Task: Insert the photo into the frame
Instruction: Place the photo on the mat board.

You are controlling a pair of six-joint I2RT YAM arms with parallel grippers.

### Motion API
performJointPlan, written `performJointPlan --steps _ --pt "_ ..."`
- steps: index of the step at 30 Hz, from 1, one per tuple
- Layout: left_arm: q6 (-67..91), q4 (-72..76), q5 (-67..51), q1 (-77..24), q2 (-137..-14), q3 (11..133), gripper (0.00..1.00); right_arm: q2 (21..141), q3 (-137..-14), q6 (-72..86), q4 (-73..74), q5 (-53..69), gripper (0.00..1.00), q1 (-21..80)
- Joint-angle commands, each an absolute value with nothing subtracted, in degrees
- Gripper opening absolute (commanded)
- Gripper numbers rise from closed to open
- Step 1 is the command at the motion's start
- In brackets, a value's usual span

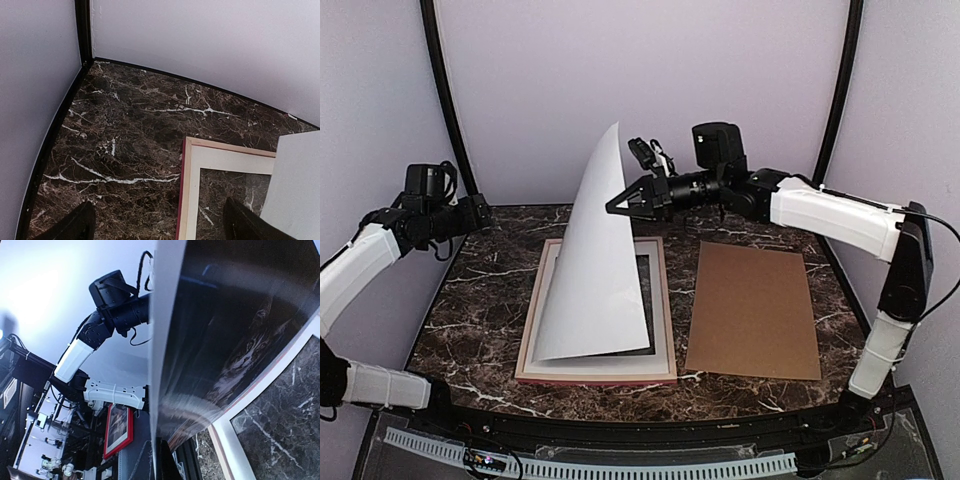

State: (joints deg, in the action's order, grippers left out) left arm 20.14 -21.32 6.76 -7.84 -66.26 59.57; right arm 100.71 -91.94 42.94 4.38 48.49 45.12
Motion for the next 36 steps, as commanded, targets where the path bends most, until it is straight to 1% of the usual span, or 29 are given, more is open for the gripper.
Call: performJointPlan --steps 1,4,7,13,22,26,29,36 --pt "19.9 -23.3 11.1 -7.3 -62.7 58.3 0.91 105.3 -92.1 46.9 -2.8 51.5 0.00 45.5" --pt "19.8 -23.1 10.9 -7.3 -62.7 57.7 0.91 109.3 -89.8 47.9 -4.8 51.6 0.00 44.2" --pt "19.9 -22.6 9.7 -7.3 -63.5 56.9 0.91 112.2 -86.1 49.1 -6.4 49.2 0.00 41.8" --pt "19.5 -20.5 5.2 -7.3 -65.1 55.8 0.91 116.7 -82.2 48.2 -5.0 44.9 0.00 38.4" --pt "19.8 -18.3 1.4 -7.3 -65.8 54.2 0.92 121.9 -82.1 44.9 -0.7 40.5 0.00 37.2" --pt "20.0 -17.7 0.2 -7.3 -66.4 53.6 0.96 122.9 -83.0 42.9 2.5 38.4 0.00 37.0" --pt "20.2 -17.2 -2.5 -7.4 -66.6 53.5 0.97 123.2 -83.7 41.2 4.7 36.9 0.00 36.9" --pt "20.3 -16.7 -4.4 -7.4 -67.5 53.4 0.98 123.2 -84.0 39.6 6.7 36.1 0.00 36.3"
